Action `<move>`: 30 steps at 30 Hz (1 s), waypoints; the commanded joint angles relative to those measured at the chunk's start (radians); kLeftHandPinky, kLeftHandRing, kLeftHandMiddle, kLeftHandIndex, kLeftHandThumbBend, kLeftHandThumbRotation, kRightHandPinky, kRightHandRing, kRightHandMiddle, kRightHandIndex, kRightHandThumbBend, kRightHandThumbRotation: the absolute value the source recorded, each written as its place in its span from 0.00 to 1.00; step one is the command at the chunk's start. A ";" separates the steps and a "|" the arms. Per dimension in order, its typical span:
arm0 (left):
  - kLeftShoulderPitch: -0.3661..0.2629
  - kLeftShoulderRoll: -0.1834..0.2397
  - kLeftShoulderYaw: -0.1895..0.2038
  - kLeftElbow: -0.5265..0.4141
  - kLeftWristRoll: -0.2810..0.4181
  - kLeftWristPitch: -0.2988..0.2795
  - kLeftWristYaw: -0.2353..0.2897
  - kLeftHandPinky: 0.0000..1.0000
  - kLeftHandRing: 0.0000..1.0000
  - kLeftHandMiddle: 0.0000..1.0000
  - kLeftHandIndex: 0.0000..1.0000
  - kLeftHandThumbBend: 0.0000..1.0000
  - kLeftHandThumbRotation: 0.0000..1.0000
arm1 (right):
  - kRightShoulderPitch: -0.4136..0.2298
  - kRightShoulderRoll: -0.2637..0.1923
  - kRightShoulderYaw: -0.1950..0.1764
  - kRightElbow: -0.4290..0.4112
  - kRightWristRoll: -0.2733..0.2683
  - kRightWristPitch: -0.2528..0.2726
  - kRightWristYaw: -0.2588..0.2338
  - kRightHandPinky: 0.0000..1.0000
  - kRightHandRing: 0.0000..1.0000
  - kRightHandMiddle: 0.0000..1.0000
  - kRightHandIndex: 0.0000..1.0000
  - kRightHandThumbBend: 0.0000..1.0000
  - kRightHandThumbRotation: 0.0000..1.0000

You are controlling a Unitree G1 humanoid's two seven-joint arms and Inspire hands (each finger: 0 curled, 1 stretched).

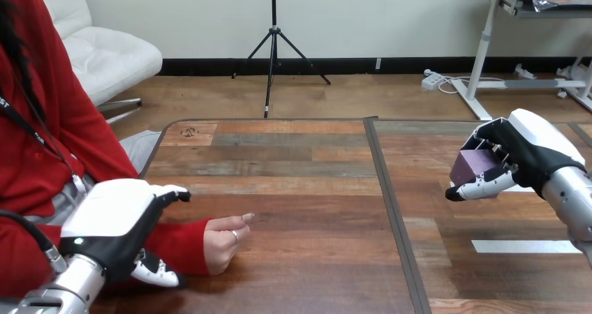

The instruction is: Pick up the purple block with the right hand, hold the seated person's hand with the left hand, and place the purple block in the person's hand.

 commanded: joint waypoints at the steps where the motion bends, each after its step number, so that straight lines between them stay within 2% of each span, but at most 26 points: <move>1: -0.067 0.017 -0.020 0.010 0.019 0.019 0.043 0.77 0.82 0.82 0.80 0.99 0.11 | -0.031 -0.034 -0.021 -0.054 0.008 -0.016 -0.009 0.44 0.47 0.49 0.49 0.76 0.00; 10: -0.081 0.019 -0.043 0.017 0.052 0.051 0.055 0.78 0.81 0.82 0.81 0.99 0.08 | -0.034 -0.035 -0.023 -0.047 0.010 -0.018 -0.009 0.45 0.47 0.50 0.49 0.76 0.00; 17: -0.098 0.028 -0.061 0.047 0.047 0.037 0.068 0.78 0.81 0.82 0.81 0.99 0.07 | -0.034 -0.034 -0.026 -0.052 0.015 -0.011 -0.002 0.47 0.49 0.51 0.49 0.75 0.00; 20: -0.106 0.035 -0.069 0.057 0.046 0.032 0.064 0.77 0.80 0.81 0.80 0.98 0.09 | -0.033 -0.034 -0.027 -0.057 0.016 -0.007 0.000 0.47 0.49 0.52 0.50 0.75 0.00; 30: -0.137 0.059 -0.096 0.084 0.026 0.015 0.017 0.77 0.78 0.79 0.78 0.91 0.27 | -0.034 -0.035 -0.027 -0.067 0.014 0.006 0.009 0.46 0.48 0.51 0.50 0.74 0.00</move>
